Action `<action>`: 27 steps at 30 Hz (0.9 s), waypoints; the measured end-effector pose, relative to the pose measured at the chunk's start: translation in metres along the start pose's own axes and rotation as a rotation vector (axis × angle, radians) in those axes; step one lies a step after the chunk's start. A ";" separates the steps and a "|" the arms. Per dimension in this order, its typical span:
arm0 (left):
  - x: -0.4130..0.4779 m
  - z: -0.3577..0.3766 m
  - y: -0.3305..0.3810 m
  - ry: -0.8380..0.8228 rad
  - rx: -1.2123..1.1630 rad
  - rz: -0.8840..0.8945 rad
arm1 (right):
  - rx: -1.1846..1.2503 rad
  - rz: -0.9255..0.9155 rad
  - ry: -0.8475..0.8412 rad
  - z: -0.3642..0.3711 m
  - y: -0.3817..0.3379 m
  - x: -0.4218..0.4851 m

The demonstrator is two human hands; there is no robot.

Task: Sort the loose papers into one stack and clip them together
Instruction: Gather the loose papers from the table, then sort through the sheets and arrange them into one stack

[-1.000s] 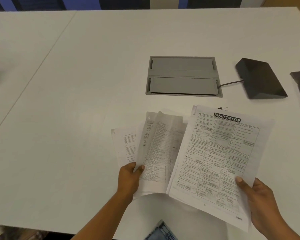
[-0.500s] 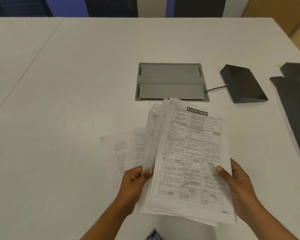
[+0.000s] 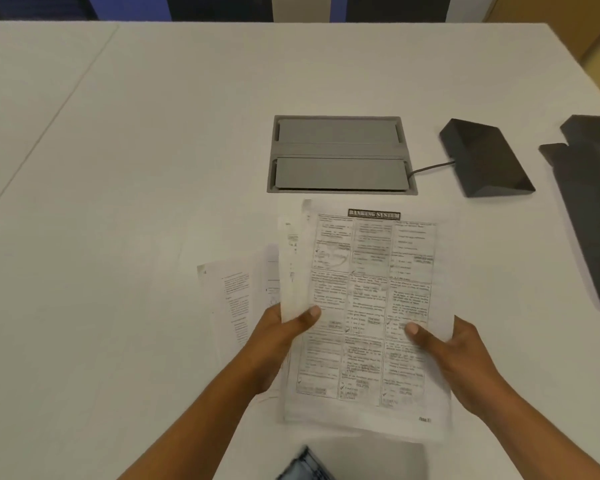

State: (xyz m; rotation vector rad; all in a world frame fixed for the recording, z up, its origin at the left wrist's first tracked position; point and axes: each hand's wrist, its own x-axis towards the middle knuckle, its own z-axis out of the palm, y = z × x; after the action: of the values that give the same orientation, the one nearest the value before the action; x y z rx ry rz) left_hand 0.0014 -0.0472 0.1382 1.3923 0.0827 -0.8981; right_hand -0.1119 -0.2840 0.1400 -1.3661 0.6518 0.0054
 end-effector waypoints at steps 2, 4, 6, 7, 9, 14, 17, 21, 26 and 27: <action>0.005 0.005 0.007 -0.010 0.055 0.029 | -0.077 -0.033 0.024 0.003 -0.003 0.003; 0.008 0.012 0.013 0.003 0.115 0.075 | -0.126 -0.061 0.031 0.007 -0.008 0.007; 0.009 0.019 0.017 0.077 0.144 0.134 | -0.154 -0.102 0.030 0.011 -0.012 0.010; 0.009 0.021 0.018 0.114 0.149 0.171 | -0.163 -0.134 0.031 0.013 -0.014 0.011; 0.010 0.023 0.017 0.158 0.152 0.247 | -0.177 -0.203 0.037 0.016 -0.018 0.014; 0.005 0.022 0.009 0.201 0.169 0.364 | -0.203 -0.328 0.038 0.018 -0.017 0.017; 0.003 0.017 0.001 0.235 0.207 0.412 | -0.203 -0.309 0.013 0.018 -0.009 0.015; 0.005 0.014 -0.009 0.227 0.227 0.378 | -0.233 -0.265 -0.007 0.014 0.005 0.014; 0.006 0.011 -0.013 0.200 0.238 0.339 | -0.291 -0.217 -0.016 0.010 0.015 0.012; 0.005 0.011 -0.012 0.197 0.227 0.335 | -0.291 -0.204 -0.016 0.009 0.016 0.012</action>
State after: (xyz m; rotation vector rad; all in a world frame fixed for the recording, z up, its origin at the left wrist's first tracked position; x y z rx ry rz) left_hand -0.0069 -0.0581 0.1283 1.6448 -0.1042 -0.5013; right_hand -0.1040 -0.2770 0.1209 -1.7072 0.5094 -0.0542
